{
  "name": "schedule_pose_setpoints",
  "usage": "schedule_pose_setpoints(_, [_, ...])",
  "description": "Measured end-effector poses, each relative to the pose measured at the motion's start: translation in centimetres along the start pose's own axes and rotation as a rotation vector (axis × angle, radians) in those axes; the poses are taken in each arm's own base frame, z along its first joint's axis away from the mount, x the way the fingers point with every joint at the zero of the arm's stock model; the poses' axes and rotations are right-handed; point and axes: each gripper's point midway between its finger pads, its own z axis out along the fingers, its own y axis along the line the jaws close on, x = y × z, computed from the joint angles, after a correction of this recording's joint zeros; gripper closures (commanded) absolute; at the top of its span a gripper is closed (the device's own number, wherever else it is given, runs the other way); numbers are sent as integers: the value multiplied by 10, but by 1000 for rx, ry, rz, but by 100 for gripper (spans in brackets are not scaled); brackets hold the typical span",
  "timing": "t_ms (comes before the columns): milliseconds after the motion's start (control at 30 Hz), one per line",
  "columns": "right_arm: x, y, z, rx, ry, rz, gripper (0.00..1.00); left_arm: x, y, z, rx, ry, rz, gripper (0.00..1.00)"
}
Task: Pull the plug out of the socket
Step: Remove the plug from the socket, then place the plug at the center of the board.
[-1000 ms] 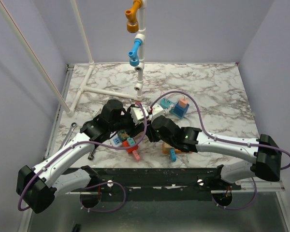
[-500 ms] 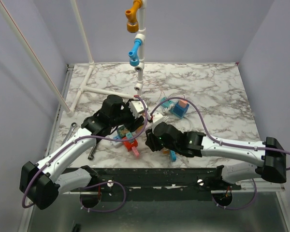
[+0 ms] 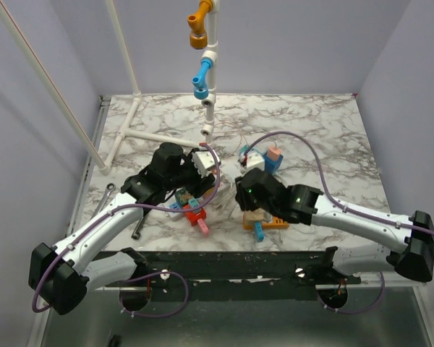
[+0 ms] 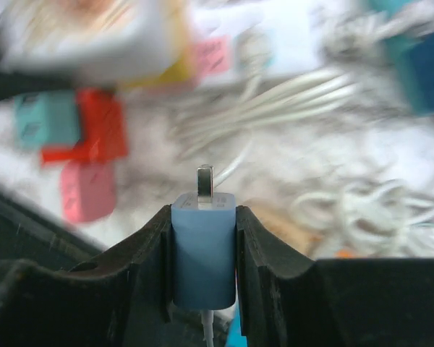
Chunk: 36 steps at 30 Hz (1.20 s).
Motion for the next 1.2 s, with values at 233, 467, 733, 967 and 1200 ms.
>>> schedule_pose_setpoints(233, [-77,-138,-8,355,-144,245,95,5,-1,-6,-6,24,-7,67])
schedule_pose_setpoints(467, [-81,-292,-41,715,-192,506,96,6,-1,-9,-10,37,-12,60])
schedule_pose_setpoints(733, [-32,-405,-27,999,-60,720,94,8,0,-16,-14,68,-28,41])
schedule_pose_setpoints(967, [-6,-459,25,1081,55,766,89,20,3,-26,-35,119,-56,23])
schedule_pose_setpoints(1200, [53,-475,72,1105,238,785,58,35,4,-35,-45,175,-78,14])
